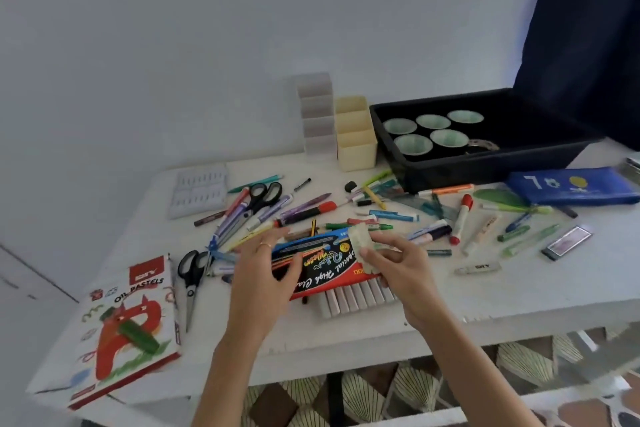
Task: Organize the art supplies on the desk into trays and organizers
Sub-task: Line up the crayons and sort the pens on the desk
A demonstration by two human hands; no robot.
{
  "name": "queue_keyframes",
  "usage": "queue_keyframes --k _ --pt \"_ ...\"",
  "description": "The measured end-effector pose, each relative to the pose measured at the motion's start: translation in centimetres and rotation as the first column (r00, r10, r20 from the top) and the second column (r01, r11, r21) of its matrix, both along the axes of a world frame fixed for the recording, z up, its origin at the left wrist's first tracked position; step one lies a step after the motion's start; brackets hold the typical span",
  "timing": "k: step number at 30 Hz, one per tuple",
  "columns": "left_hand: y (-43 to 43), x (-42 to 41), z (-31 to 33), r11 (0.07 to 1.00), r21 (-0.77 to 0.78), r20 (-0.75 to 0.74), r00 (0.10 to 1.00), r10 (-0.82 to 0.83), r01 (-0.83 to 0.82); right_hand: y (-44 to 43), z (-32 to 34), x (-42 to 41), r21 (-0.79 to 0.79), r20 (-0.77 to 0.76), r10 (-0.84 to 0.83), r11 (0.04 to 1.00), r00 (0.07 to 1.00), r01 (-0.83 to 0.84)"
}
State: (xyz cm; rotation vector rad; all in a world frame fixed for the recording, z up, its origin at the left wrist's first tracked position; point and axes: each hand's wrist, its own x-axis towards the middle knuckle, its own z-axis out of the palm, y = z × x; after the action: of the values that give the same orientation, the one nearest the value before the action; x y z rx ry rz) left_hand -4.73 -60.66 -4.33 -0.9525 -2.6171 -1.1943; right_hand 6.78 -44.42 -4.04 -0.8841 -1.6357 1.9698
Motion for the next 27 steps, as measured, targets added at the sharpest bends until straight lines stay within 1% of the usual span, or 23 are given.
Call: queue_keyframes --k 1,2,3,5,6,7,8,10,12,13,14,15,16,17,18,19,20,22,24,27 --pt "0.6 0.6 0.7 0.991 -0.014 0.042 0.990 -0.132 0.132 -0.4 -0.2 -0.2 -0.013 -0.006 0.002 1.000 1.000 -0.002" --pt "1.1 1.0 1.1 0.965 -0.101 0.034 0.970 -0.240 0.242 -1.0 -0.3 -0.5 -0.020 -0.014 0.012 1.000 1.000 -0.013" --pt "1.6 1.2 1.3 0.923 -0.219 0.019 0.947 -0.320 0.316 -1.5 -0.4 -0.8 -0.032 -0.025 0.025 0.999 0.999 -0.026" --pt "2.5 0.8 0.9 0.828 -0.429 -0.003 0.916 -0.402 0.362 -2.2 -0.3 -1.1 -0.068 -0.044 0.061 0.996 0.997 -0.064" --pt "2.6 0.5 0.6 0.797 -0.490 -0.012 0.911 -0.412 0.354 -2.4 -0.3 -1.1 -0.092 -0.049 0.084 0.992 0.995 -0.088" --pt "2.6 0.1 0.2 0.792 -0.509 -0.020 0.915 -0.404 0.338 -2.4 -0.3 -1.0 -0.112 -0.056 0.114 0.986 0.992 -0.120" --pt "2.4 -0.2 -0.1 0.804 -0.493 -0.020 0.919 -0.393 0.333 -2.4 -0.4 -1.0 -0.119 -0.063 0.152 0.980 0.986 -0.158" --pt "1.7 -0.5 -0.4 0.848 -0.404 0.003 0.928 -0.374 0.343 -1.9 -0.9 -1.0 -0.051 -0.066 0.233 0.970 0.970 -0.236" --pt "0.9 -0.9 -0.7 0.879 -0.331 0.011 0.933 -0.358 0.342 -0.9 -1.7 -1.0 0.127 -0.021 0.249 0.961 0.968 -0.244" --pt "0.4 -1.3 -0.8 0.889 -0.312 0.012 0.937 -0.348 0.334 -0.1 -2.1 -1.0 0.268 0.024 0.243 0.933 0.970 -0.241" --pt "-0.2 -1.7 -0.9 0.893 -0.307 0.023 0.941 -0.338 0.328 0.6 -2.3 -1.0 0.420 0.087 0.262 0.865 0.961 -0.274" --pt "-0.7 -2.0 -0.9 0.892 -0.309 0.042 0.942 -0.334 0.330 1.4 -2.5 -0.9 0.553 0.186 0.306 0.753 0.934 -0.356" --pt "-1.2 -2.3 -0.9 0.890 -0.311 0.067 0.942 -0.329 0.333 2.1 -2.7 -0.9 0.626 0.315 0.367 0.613 0.875 -0.482" --pt "-1.6 -2.6 -0.8 0.890 -0.313 0.092 0.943 -0.320 0.332 2.5 -2.9 -0.9 0.635 0.452 0.416 0.471 0.789 -0.612" --pt "-2.0 -2.8 -0.8 0.889 -0.315 0.117 0.943 -0.311 0.332 2.8 -3.1 -0.9 0.618 0.562 0.430 0.350 0.707 -0.704" --pt "-2.3 -2.9 -0.7 0.889 -0.315 0.137 0.943 -0.302 0.331 3.0 -3.4 -1.1 0.607 0.628 0.420 0.263 0.655 -0.750" --pt "-2.5 -3.0 -0.7 0.889 -0.314 0.149 0.943 -0.299 0.332 3.1 -3.8 -1.2 0.614 0.655 0.401 0.210 0.640 -0.761" --pt "-2.8 -3.1 -0.8 0.884 -0.325 0.152 0.941 -0.301 0.335 3.1 -4.2 -1.6 0.639 0.665 0.369 0.167 0.649 -0.751" --pt "-3.1 -3.2 -1.0 0.871 -0.351 0.150 0.939 -0.309 0.343 2.9 -4.1 -1.7 0.641 0.677 0.353 0.148 0.646 -0.753" --pt "-3.4 -3.4 -1.4 0.865 -0.353 0.165 0.934 -0.317 0.356 3.0 -3.8 -1.6 0.654 0.665 0.351 0.153 0.659 -0.741"
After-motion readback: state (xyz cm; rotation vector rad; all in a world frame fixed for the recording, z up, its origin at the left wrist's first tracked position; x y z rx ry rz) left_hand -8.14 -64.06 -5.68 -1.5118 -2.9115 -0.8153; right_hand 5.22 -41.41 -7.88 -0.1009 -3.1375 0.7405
